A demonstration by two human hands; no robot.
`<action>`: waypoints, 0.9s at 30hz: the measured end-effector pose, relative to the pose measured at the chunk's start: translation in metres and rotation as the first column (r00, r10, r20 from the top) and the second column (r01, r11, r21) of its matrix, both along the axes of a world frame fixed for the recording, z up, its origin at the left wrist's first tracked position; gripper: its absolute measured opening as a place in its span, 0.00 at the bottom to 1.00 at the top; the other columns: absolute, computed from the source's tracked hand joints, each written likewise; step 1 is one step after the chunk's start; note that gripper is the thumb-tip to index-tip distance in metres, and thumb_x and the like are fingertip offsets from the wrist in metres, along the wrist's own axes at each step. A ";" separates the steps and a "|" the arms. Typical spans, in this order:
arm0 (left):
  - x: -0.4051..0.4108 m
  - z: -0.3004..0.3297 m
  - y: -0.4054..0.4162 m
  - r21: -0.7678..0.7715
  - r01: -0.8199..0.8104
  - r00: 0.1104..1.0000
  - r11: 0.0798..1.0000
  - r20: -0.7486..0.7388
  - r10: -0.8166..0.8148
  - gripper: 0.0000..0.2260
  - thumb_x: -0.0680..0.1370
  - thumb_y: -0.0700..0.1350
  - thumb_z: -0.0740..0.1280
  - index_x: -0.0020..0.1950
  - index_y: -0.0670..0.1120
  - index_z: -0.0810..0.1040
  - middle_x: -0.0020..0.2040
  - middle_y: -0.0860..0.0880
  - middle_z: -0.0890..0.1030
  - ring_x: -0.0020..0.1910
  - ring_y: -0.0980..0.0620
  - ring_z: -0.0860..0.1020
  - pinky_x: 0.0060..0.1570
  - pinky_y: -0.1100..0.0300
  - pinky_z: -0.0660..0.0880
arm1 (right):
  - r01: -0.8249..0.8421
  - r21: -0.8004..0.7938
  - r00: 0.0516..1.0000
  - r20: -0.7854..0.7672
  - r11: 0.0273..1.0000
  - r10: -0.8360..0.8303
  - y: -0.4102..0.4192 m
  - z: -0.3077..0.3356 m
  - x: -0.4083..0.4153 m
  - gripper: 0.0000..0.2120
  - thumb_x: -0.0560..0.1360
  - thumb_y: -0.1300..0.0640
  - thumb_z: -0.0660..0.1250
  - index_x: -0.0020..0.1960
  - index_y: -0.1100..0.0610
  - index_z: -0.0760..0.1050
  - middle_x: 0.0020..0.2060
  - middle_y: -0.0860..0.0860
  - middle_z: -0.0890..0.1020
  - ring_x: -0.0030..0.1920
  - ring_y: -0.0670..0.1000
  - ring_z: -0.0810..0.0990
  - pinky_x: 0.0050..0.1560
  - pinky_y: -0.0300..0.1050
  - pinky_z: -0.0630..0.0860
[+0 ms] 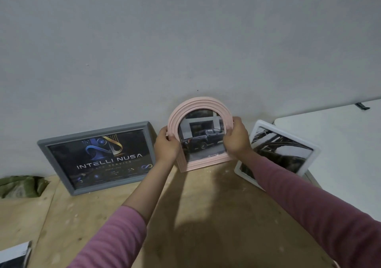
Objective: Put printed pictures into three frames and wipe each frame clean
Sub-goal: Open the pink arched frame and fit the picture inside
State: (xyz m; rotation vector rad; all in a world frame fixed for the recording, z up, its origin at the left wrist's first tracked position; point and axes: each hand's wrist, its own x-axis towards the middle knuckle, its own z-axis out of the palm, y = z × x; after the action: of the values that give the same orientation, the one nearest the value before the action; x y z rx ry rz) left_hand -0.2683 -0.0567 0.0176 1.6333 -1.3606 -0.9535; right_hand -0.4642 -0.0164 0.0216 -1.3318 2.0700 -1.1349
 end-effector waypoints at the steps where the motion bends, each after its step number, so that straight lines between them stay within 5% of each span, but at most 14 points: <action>1: 0.008 0.001 0.001 0.008 -0.004 1.000 1.000 -0.015 0.004 0.13 0.81 0.42 0.57 0.64 0.47 0.75 0.53 0.47 0.80 0.50 0.45 0.79 0.53 0.49 0.77 | -0.040 -0.049 0.999 -0.014 0.998 0.040 0.009 0.008 0.003 0.12 0.78 0.64 0.59 0.61 0.62 0.66 0.49 0.55 0.75 0.45 0.50 0.75 0.40 0.36 0.72; 3: 0.025 0.004 0.002 0.055 0.000 0.999 0.998 -0.051 0.003 0.13 0.80 0.42 0.58 0.60 0.47 0.77 0.49 0.46 0.82 0.46 0.46 0.79 0.48 0.50 0.77 | -0.141 -0.152 0.990 -0.024 0.978 0.139 0.028 0.024 0.010 0.10 0.79 0.62 0.59 0.60 0.62 0.67 0.43 0.49 0.74 0.40 0.42 0.74 0.35 0.28 0.70; 6: 0.052 0.015 0.012 0.216 0.055 0.972 0.975 -0.235 -0.003 0.12 0.78 0.41 0.59 0.53 0.43 0.81 0.40 0.45 0.80 0.39 0.46 0.75 0.40 0.53 0.70 | -0.274 -0.290 0.961 -0.113 0.917 0.252 0.065 0.038 0.025 0.06 0.77 0.65 0.63 0.53 0.62 0.70 0.37 0.46 0.74 0.34 0.41 0.73 0.32 0.29 0.67; 9: 0.082 0.038 0.039 0.435 0.187 0.870 0.881 -0.489 0.057 0.13 0.81 0.48 0.57 0.48 0.42 0.77 0.42 0.42 0.79 0.39 0.45 0.78 0.36 0.57 0.73 | -0.359 -0.322 0.905 -0.352 0.876 0.241 0.104 0.041 0.048 0.03 0.74 0.63 0.63 0.47 0.59 0.72 0.34 0.50 0.75 0.31 0.47 0.72 0.30 0.38 0.67; 12: 0.115 0.053 0.064 0.493 0.395 0.759 0.775 -0.651 0.027 0.26 0.79 0.62 0.54 0.51 0.39 0.76 0.42 0.41 0.83 0.37 0.47 0.84 0.29 0.58 0.79 | -0.444 -0.313 0.746 -0.648 0.840 0.153 0.138 0.039 0.079 0.04 0.71 0.61 0.63 0.44 0.60 0.76 0.34 0.51 0.77 0.28 0.51 0.73 0.24 0.43 0.69; 17: 0.154 0.046 0.109 0.571 0.404 0.809 0.714 -0.587 0.012 0.09 0.78 0.44 0.66 0.49 0.38 0.76 0.34 0.43 0.80 0.25 0.51 0.81 0.24 0.60 0.79 | -0.574 -0.186 0.575 -0.785 0.798 0.230 0.190 0.003 0.126 0.03 0.71 0.63 0.68 0.46 0.60 0.77 0.40 0.54 0.80 0.35 0.54 0.79 0.27 0.45 0.76; 20: 0.173 0.029 0.137 0.609 0.420 0.756 0.673 -0.645 0.112 0.04 0.79 0.35 0.62 0.47 0.36 0.75 0.30 0.43 0.82 0.25 0.50 0.82 0.25 0.59 0.79 | -0.615 -0.231 0.580 -0.780 0.754 0.235 0.218 -0.023 0.148 0.03 0.73 0.62 0.69 0.47 0.60 0.79 0.45 0.56 0.81 0.44 0.55 0.80 0.41 0.48 0.79; 23: 0.196 0.009 0.160 0.603 0.421 0.685 0.677 -0.701 0.199 0.06 0.80 0.37 0.61 0.48 0.36 0.75 0.32 0.42 0.83 0.28 0.50 0.82 0.27 0.58 0.80 | -0.604 -0.236 0.664 -0.678 0.761 0.316 0.238 -0.040 0.156 0.09 0.74 0.52 0.68 0.47 0.58 0.79 0.48 0.55 0.80 0.49 0.53 0.78 0.51 0.46 0.76; 27: 0.227 -0.017 0.182 0.575 0.428 0.579 0.697 -0.767 0.277 0.09 0.81 0.43 0.60 0.50 0.38 0.75 0.34 0.43 0.84 0.31 0.50 0.83 0.28 0.57 0.80 | -0.190 -0.213 0.916 -0.388 0.958 0.096 0.252 -0.061 0.154 0.19 0.69 0.50 0.68 0.54 0.62 0.77 0.52 0.56 0.77 0.53 0.55 0.74 0.56 0.54 0.73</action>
State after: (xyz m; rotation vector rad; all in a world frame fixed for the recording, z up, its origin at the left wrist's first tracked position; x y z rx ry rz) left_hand -0.0418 0.1258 0.0011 1.2534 -0.3570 -2.1848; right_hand -0.3099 0.2353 -0.0392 -1.9212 2.0857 -1.1746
